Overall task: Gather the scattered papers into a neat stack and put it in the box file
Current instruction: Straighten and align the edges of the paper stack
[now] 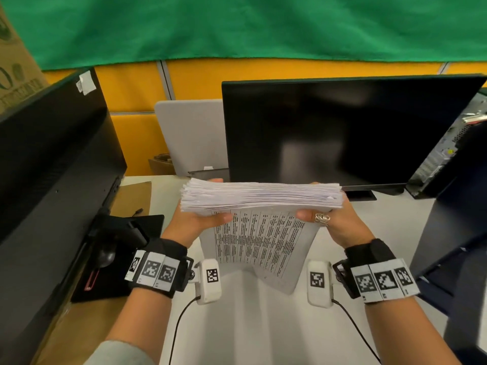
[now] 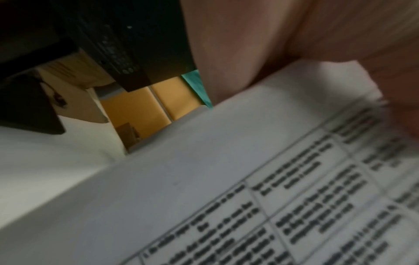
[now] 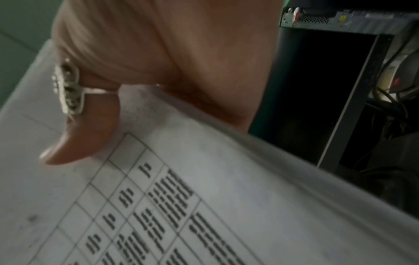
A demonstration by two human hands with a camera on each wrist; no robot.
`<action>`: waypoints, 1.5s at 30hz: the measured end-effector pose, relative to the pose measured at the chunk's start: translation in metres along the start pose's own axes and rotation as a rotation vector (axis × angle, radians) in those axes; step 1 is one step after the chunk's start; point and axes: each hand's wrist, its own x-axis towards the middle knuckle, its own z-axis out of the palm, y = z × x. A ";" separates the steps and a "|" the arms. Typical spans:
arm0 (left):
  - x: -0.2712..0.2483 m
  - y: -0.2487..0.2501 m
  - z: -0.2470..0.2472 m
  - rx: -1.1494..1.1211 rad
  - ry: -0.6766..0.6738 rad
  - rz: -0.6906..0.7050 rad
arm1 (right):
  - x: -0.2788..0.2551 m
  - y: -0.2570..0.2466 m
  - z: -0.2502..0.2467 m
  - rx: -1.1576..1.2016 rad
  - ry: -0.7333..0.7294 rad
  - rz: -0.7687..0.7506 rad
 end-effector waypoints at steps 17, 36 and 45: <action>-0.024 -0.011 0.044 -0.094 0.265 0.162 | -0.024 0.001 0.020 0.017 0.356 0.031; -0.022 -0.036 0.026 -0.052 -0.023 -0.076 | -0.039 0.001 0.008 0.072 0.238 0.151; -0.023 -0.037 0.023 -0.053 -0.045 -0.117 | -0.076 0.036 0.021 -0.021 0.386 0.355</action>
